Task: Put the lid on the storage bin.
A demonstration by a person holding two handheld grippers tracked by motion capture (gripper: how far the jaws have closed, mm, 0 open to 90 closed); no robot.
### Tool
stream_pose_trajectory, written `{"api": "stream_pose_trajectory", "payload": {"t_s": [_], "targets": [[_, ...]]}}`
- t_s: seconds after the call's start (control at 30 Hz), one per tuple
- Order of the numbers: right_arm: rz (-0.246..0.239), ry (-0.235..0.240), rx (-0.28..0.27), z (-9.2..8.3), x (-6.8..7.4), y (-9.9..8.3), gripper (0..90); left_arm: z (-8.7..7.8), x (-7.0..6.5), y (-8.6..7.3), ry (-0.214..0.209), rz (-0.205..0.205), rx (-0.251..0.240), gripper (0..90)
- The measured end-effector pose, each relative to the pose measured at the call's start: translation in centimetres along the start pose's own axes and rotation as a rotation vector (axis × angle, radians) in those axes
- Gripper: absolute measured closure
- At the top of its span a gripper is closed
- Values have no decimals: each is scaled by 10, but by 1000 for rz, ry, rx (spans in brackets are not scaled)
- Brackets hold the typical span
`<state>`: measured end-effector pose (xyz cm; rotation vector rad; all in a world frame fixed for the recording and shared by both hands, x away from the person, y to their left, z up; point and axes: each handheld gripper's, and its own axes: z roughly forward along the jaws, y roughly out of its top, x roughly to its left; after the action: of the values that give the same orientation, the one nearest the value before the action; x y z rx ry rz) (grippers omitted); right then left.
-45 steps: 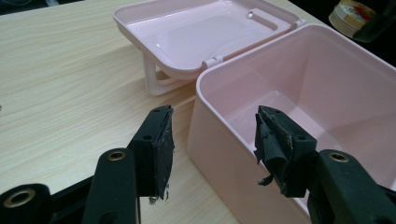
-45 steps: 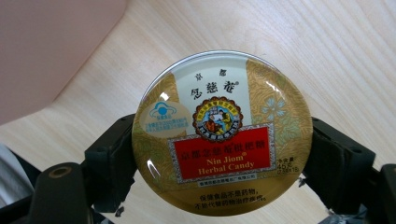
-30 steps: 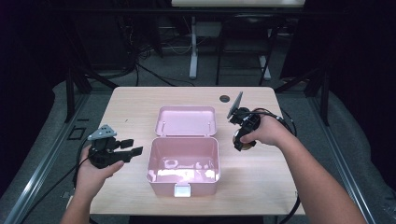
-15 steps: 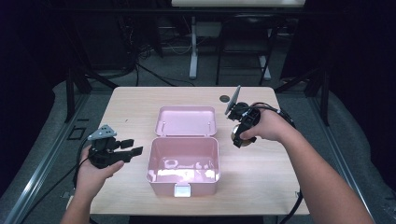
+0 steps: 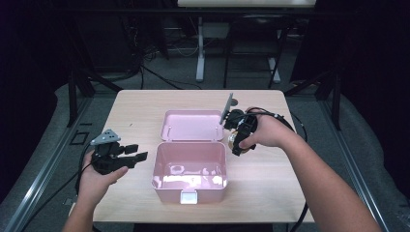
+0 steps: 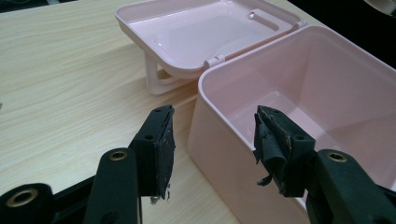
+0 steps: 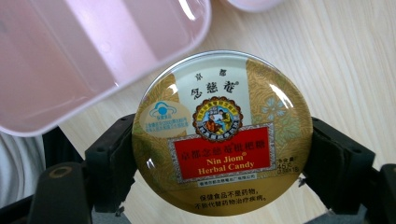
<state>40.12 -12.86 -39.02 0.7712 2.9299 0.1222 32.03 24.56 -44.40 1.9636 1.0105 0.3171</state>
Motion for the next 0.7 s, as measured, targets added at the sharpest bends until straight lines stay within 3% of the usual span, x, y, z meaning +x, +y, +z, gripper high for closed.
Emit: {"api": "stream_pose_trajectory", "payload": {"t_s": [0.53, 0.7], "targets": [[-173, 7, -39, -2, 28, 20, 196, 1, 0, 0, 6, 5, 10, 494], [-240, 15, -29, 3, 37, 26, 197, 1, 0, 0, 7, 9, 9, 498]]}}
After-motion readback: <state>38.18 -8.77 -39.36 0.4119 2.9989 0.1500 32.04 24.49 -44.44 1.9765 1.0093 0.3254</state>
